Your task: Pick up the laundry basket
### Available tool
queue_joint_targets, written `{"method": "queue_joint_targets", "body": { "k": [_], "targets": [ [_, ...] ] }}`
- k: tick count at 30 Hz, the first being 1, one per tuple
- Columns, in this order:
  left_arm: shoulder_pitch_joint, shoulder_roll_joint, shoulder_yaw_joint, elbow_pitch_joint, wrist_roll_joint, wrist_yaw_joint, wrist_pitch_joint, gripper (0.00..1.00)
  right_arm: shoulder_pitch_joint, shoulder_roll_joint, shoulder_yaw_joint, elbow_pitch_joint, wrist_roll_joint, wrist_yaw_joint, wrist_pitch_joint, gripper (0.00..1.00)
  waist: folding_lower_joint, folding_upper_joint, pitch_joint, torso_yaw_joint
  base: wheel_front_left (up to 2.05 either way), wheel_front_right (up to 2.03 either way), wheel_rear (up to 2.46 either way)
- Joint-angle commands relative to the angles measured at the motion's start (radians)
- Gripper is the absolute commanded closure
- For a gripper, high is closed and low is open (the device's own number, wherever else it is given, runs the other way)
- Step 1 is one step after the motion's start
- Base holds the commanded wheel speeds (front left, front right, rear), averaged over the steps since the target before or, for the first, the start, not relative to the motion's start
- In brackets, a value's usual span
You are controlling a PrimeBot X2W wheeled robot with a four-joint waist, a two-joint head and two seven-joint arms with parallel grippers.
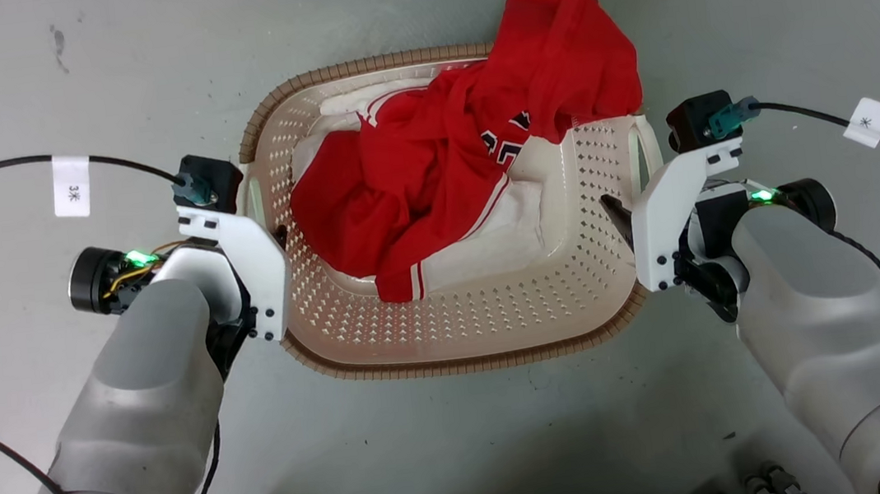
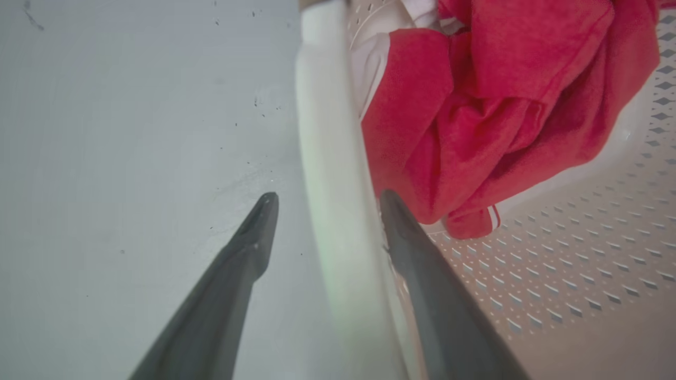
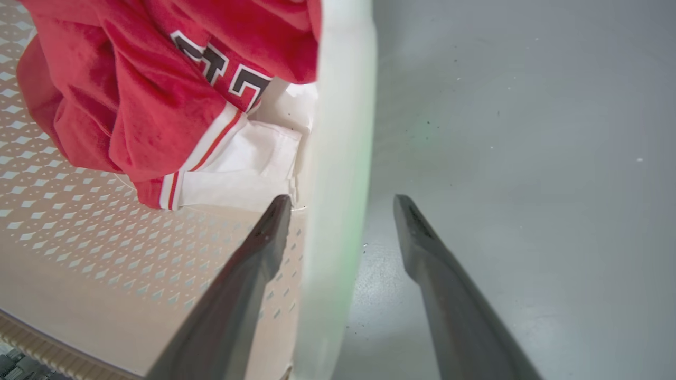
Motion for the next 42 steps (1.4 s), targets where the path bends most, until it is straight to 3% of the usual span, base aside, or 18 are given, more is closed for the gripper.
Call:
{"method": "queue_joint_targets", "body": {
  "k": [1, 7, 8, 9, 10, 11, 21, 26, 33, 42],
  "targets": [
    [-0.017, 0.005, -0.011, 0.000, -0.010, 0.002, 0.005, 0.00, -0.022, 0.000, 0.008, 0.009, 0.007, -0.001, -0.006, 0.00, -0.0001, 0.0000, 0.009, 0.001, 0.00, 0.00, 0.00],
    [-0.033, 0.016, -0.057, 0.006, -0.049, 0.001, 0.006, 0.00, -0.046, 0.000, 0.032, 0.034, 0.023, -0.001, -0.020, 0.00, -0.0001, 0.0000, 0.027, 0.001, 0.00, 0.00, 0.00],
    [-0.034, 0.015, -0.064, 0.005, -0.056, 0.001, 0.004, 0.07, -0.049, 0.000, 0.034, 0.038, 0.026, -0.001, -0.022, 0.00, -0.0001, 0.0000, 0.028, 0.002, 0.00, 0.00, 0.00],
    [-0.035, 0.014, -0.070, 0.003, -0.063, 0.001, 0.001, 0.55, -0.050, 0.000, 0.036, 0.041, 0.031, -0.001, -0.022, 0.19, -0.0001, 0.0000, 0.030, 0.002, 0.00, 0.00, 0.00],
    [-0.037, 0.015, -0.077, 0.000, -0.067, 0.002, -0.005, 1.00, -0.051, 0.000, 0.038, 0.045, 0.034, -0.001, -0.027, 0.71, -0.0001, 0.0000, 0.030, 0.003, 0.00, 0.00, 0.00],
    [-0.036, 0.015, -0.086, 0.000, -0.076, 0.002, -0.002, 1.00, -0.053, 0.000, 0.039, 0.047, 0.036, -0.001, -0.030, 1.00, -0.0001, 0.0000, 0.031, 0.003, 0.00, 0.00, 0.00],
    [-0.018, 0.028, -0.165, -0.025, -0.170, 0.002, 0.024, 1.00, -0.056, -0.005, 0.062, 0.072, 0.039, -0.001, -0.037, 1.00, -0.0001, 0.0000, 0.007, 0.007, 0.00, 0.00, 0.00],
    [0.013, 0.032, -0.217, -0.058, -0.248, 0.002, 0.090, 1.00, -0.041, -0.004, 0.063, 0.078, 0.031, -0.001, -0.014, 1.00, -0.0001, 0.0000, -0.042, 0.006, 0.00, 0.00, 0.00],
    [0.060, 0.076, -0.294, -0.130, -0.376, 0.001, 0.201, 1.00, -0.005, -0.004, 0.066, 0.083, 0.022, -0.001, 0.092, 1.00, -0.0001, 0.0000, -0.161, 0.000, 0.00, 0.00, 0.00],
    [0.143, 0.153, -0.376, -0.187, -0.531, 0.002, 0.340, 1.00, 0.064, -0.030, 0.058, 0.086, 0.021, -0.001, 0.305, 1.00, -0.0001, 0.0000, -0.378, -0.004, 0.00, 0.00, 0.00]
  ]
}}
